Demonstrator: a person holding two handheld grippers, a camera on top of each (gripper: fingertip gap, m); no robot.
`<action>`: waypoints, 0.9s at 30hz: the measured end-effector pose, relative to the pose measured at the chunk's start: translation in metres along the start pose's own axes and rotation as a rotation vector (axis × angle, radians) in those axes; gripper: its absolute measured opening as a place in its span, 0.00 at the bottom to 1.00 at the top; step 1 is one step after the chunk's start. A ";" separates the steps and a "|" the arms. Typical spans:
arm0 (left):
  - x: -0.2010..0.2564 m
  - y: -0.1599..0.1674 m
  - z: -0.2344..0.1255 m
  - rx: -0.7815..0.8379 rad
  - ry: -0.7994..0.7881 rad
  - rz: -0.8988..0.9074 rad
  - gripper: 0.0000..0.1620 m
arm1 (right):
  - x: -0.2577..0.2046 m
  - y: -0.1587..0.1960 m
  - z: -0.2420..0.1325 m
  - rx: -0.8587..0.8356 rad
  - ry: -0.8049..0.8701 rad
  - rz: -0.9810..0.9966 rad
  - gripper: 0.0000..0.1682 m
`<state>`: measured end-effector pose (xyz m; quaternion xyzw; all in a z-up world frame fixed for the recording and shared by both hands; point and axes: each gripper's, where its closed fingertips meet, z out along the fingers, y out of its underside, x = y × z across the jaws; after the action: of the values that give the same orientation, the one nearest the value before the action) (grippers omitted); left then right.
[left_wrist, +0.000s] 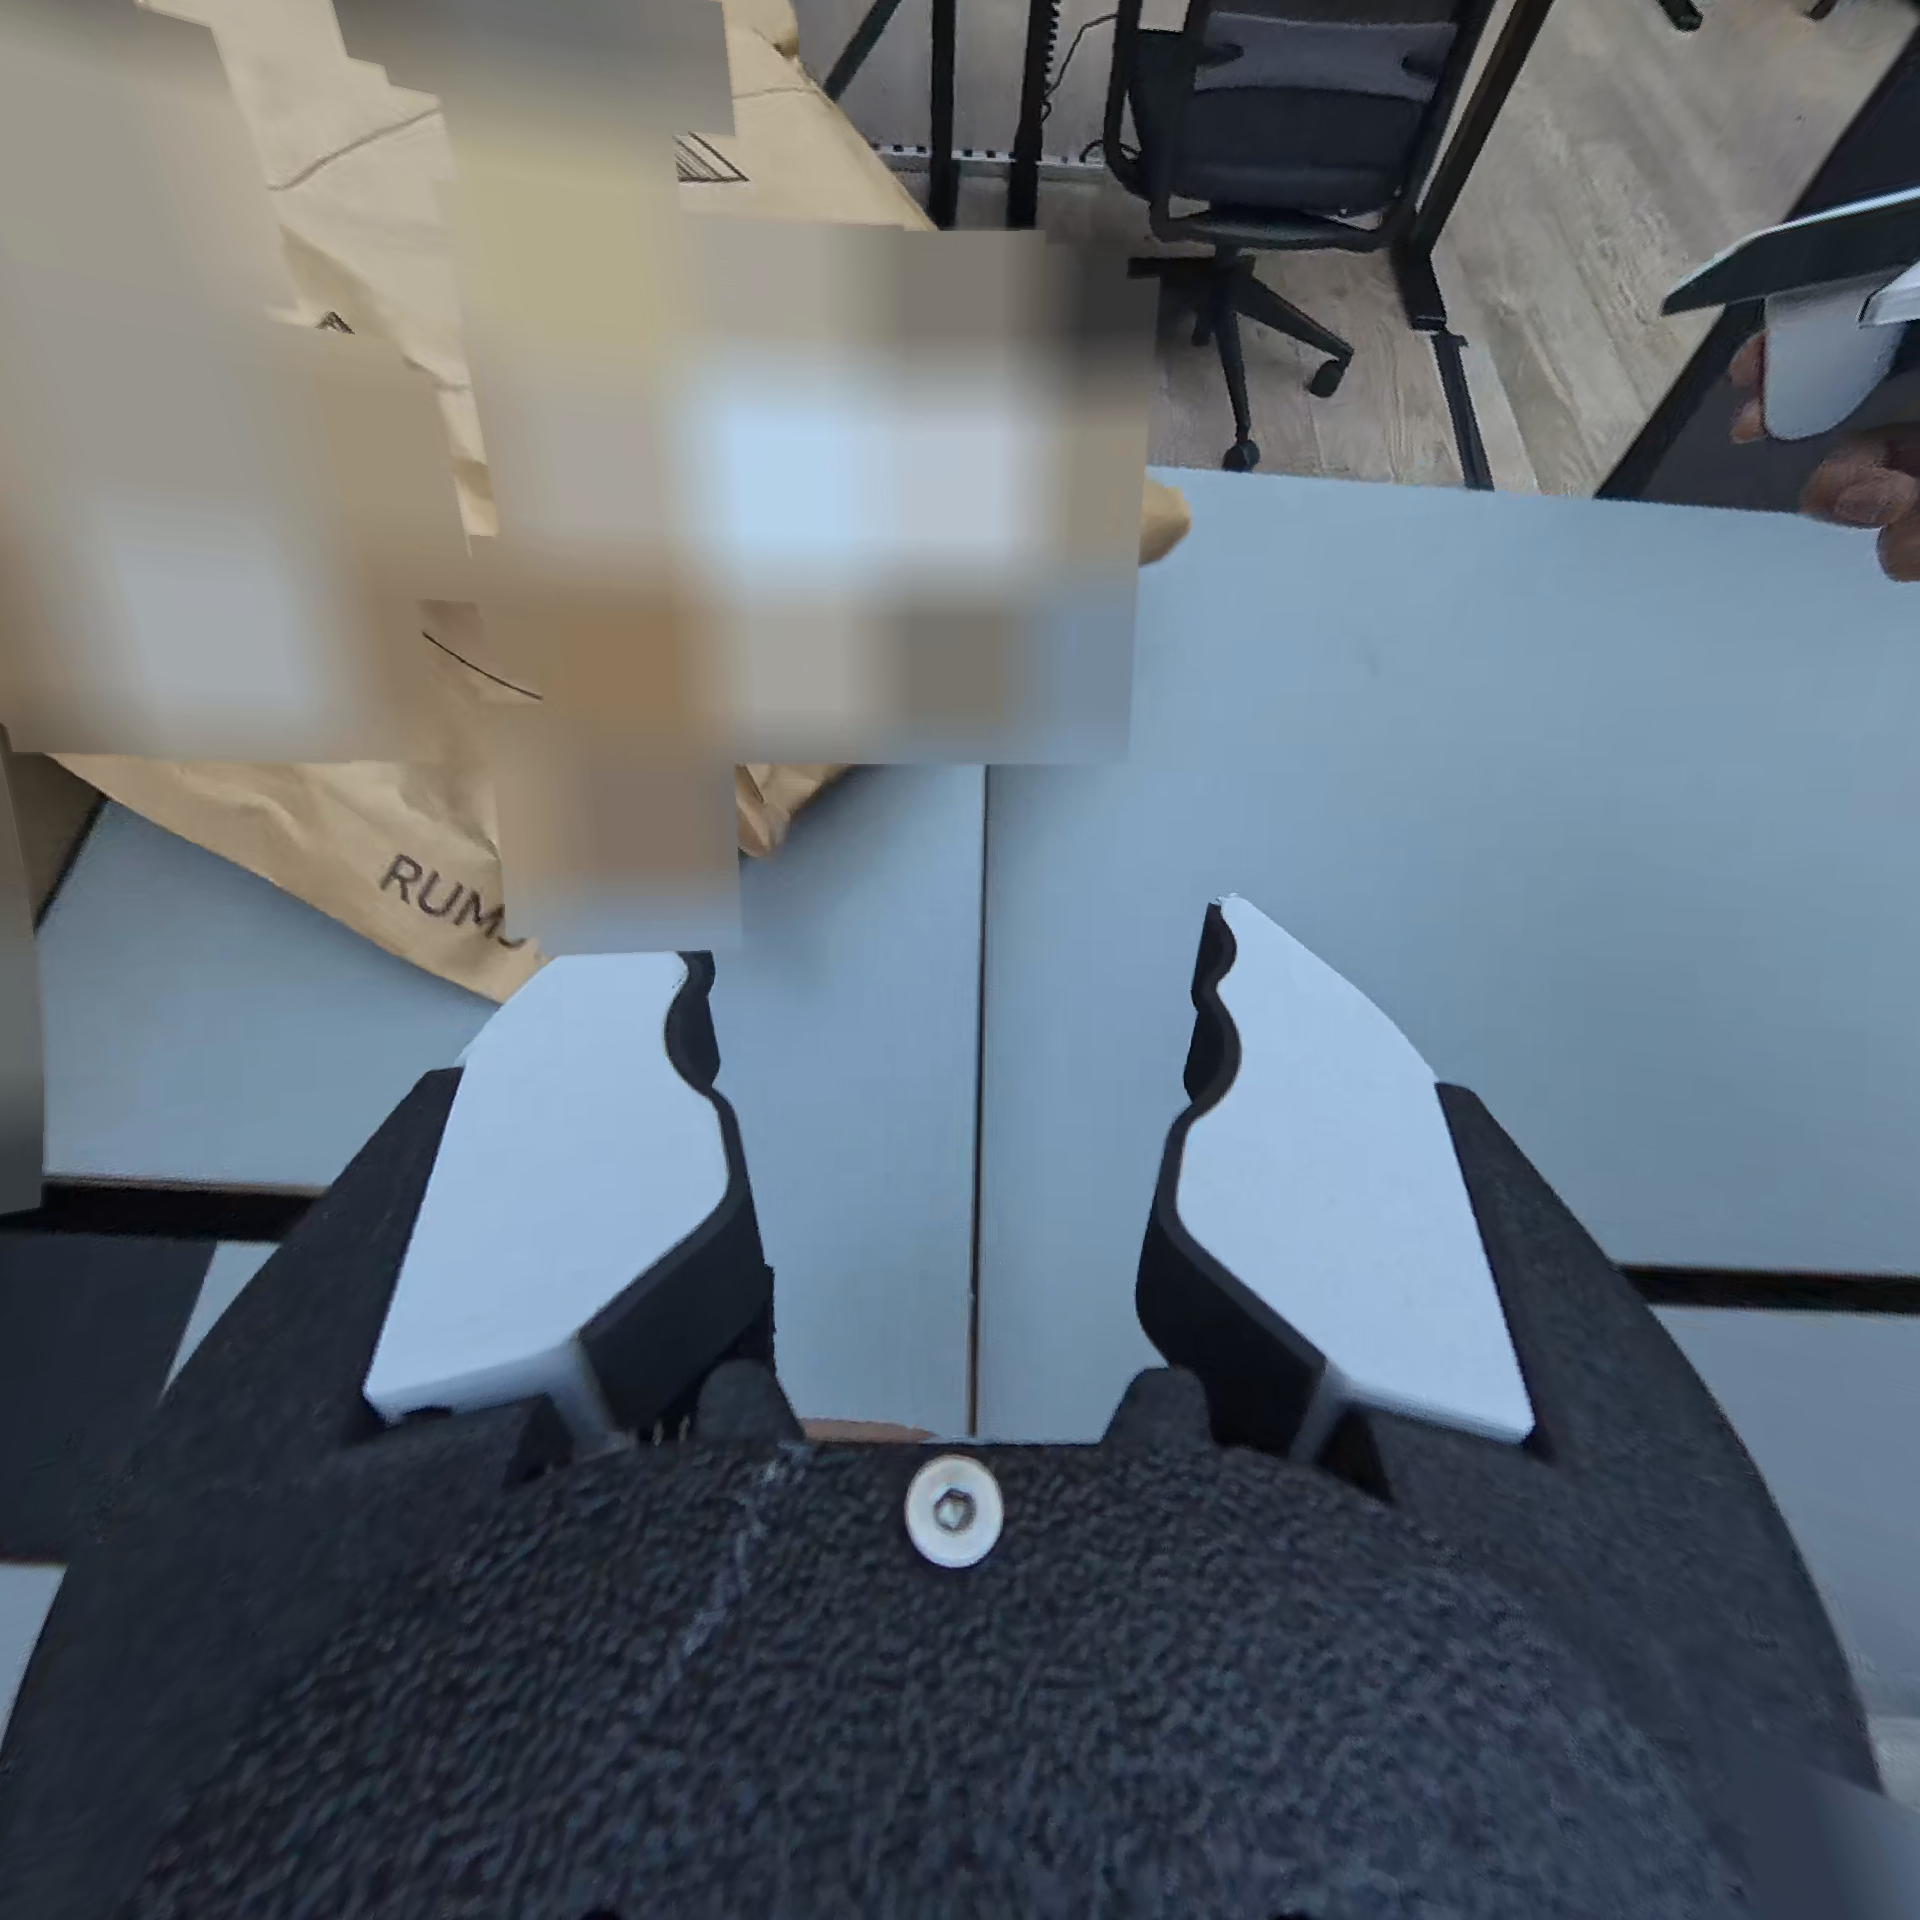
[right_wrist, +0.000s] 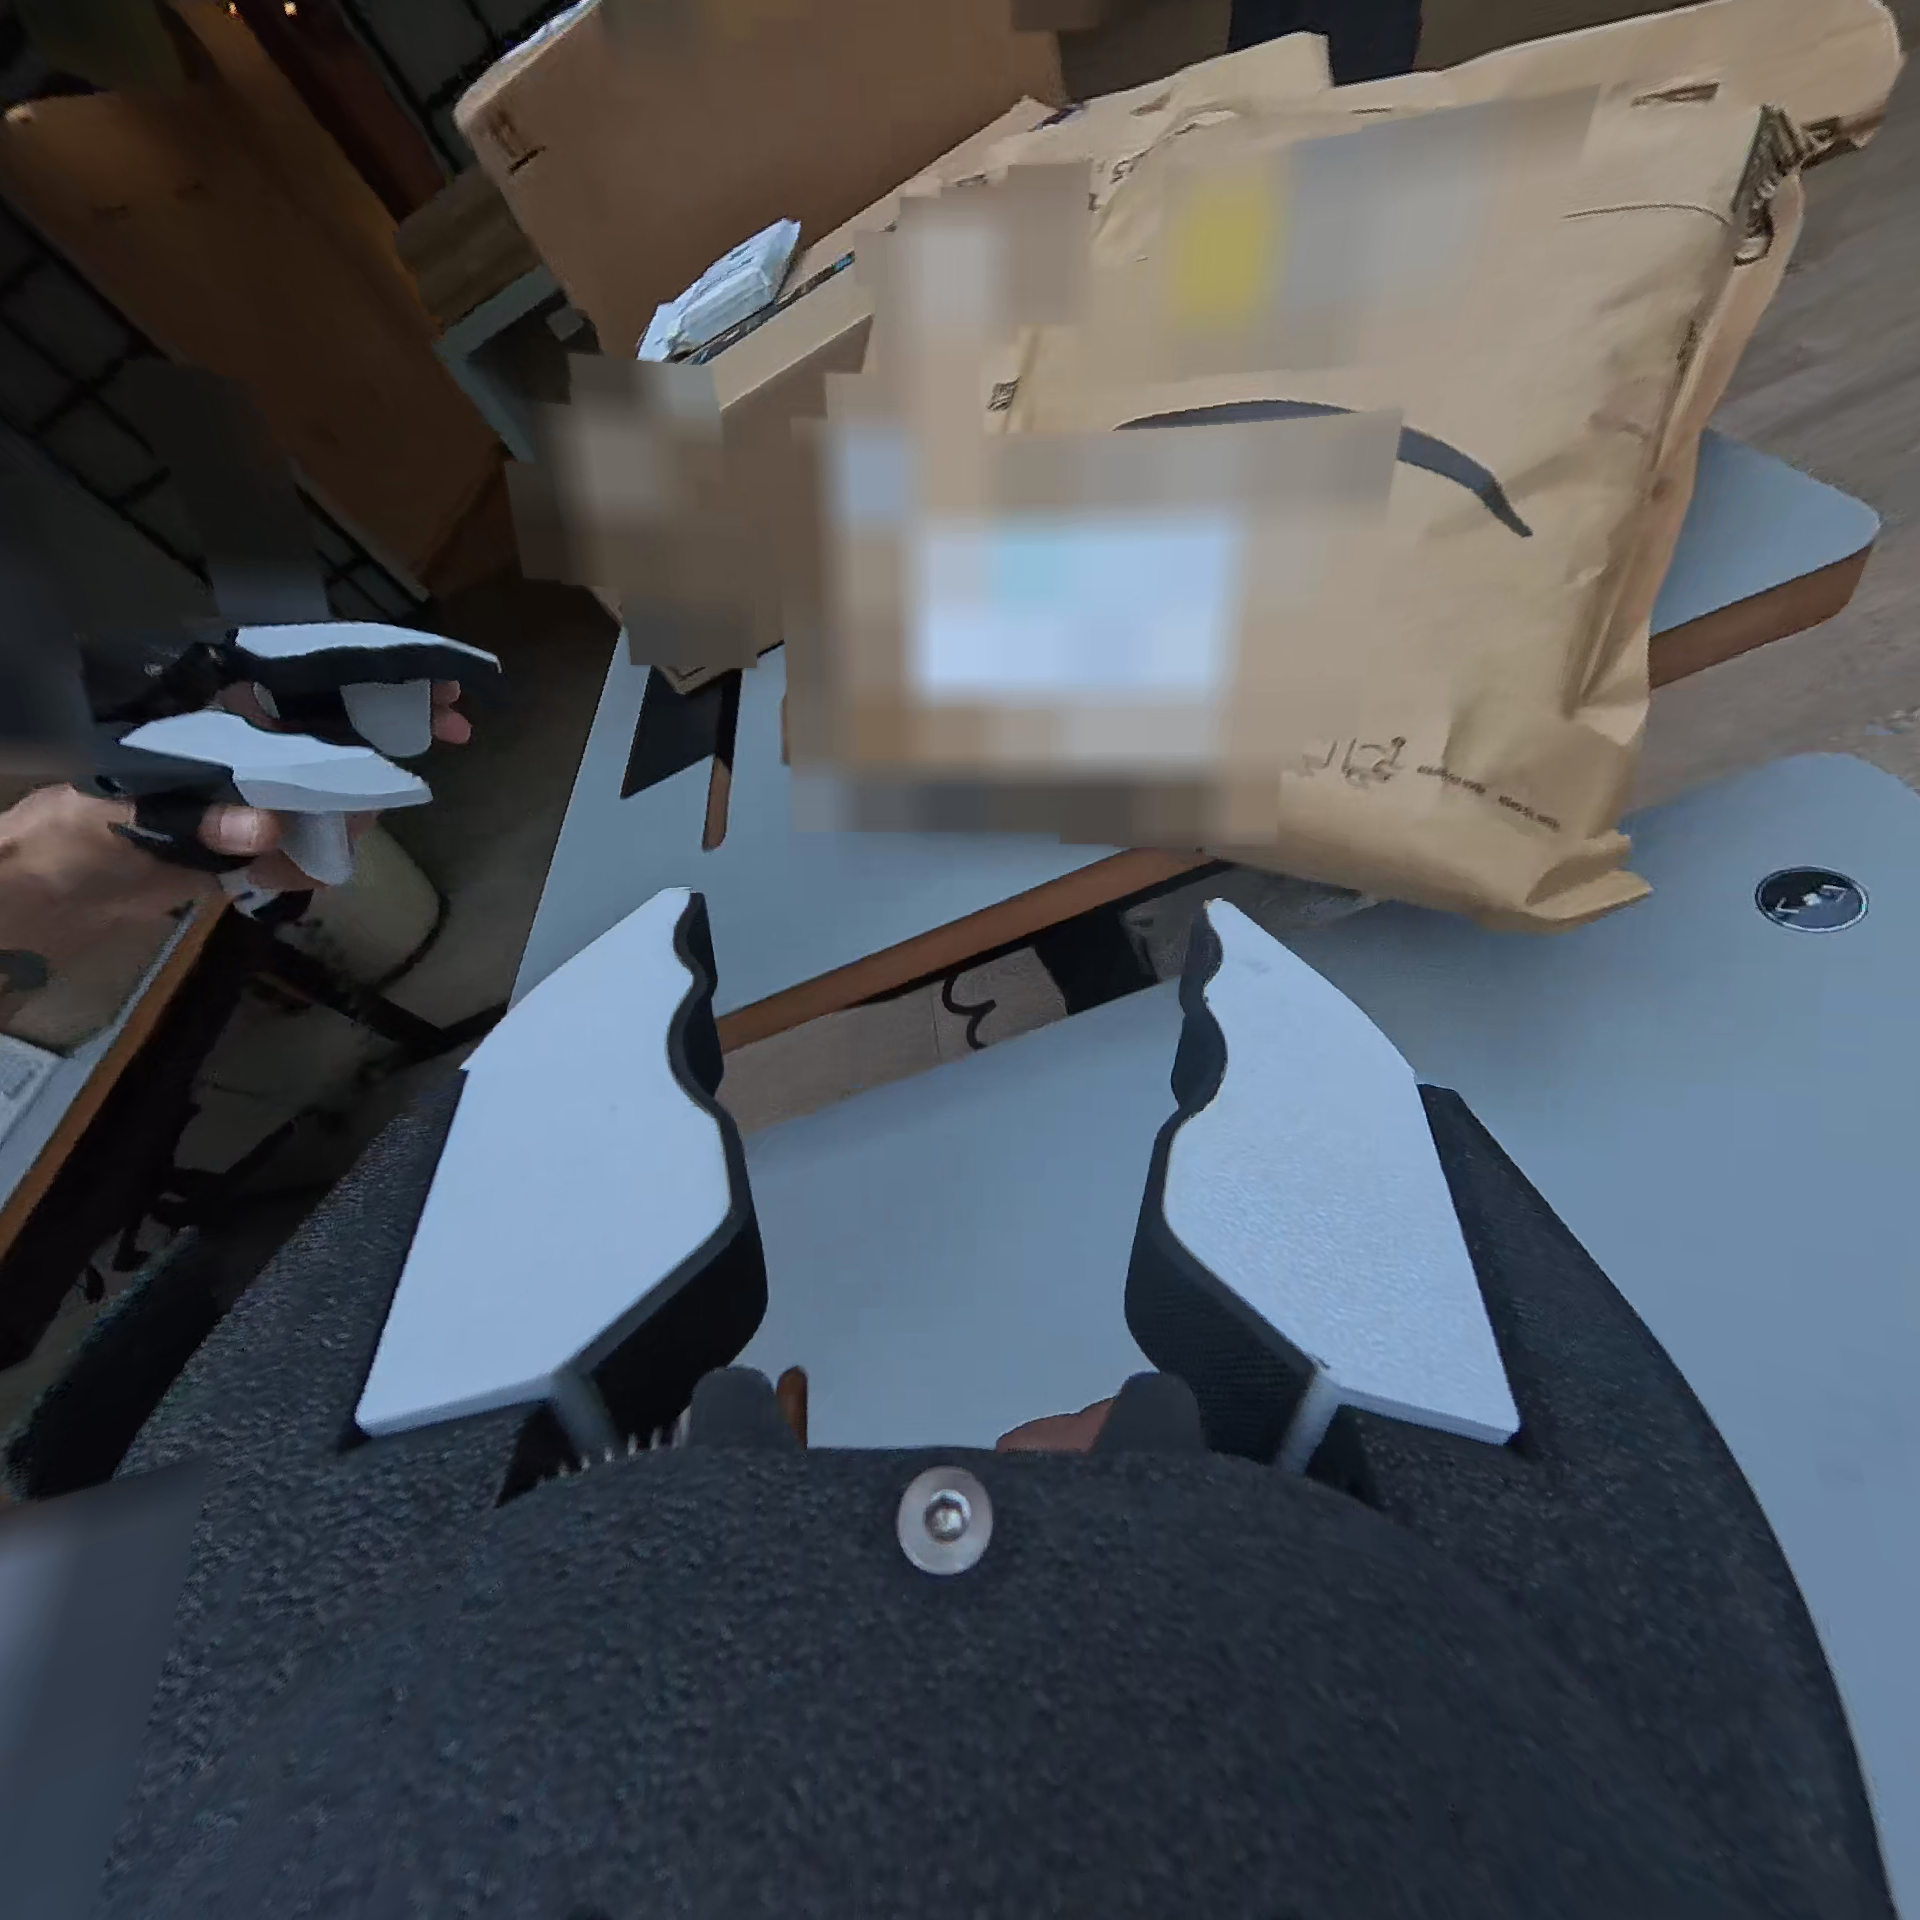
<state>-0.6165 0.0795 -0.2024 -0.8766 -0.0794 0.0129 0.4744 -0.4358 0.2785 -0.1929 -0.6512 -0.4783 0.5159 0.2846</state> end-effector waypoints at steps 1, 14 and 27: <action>-0.018 -0.011 0.020 -0.006 -0.004 -0.027 0.55 | 0.029 -0.012 0.018 0.010 -0.005 0.056 0.53; -0.148 -0.026 0.210 -0.366 0.170 -0.242 0.63 | 0.249 0.034 0.197 -0.298 -0.083 0.455 0.65; -0.132 -0.004 0.204 -0.395 0.416 -0.377 0.04 | 0.182 0.036 0.182 -0.311 -0.248 0.504 0.36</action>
<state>-0.7676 0.2309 -0.3184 -0.9054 -0.1425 -0.2696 0.2955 -0.5940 0.4093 -0.3530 -0.7172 -0.4059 0.5663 -0.0155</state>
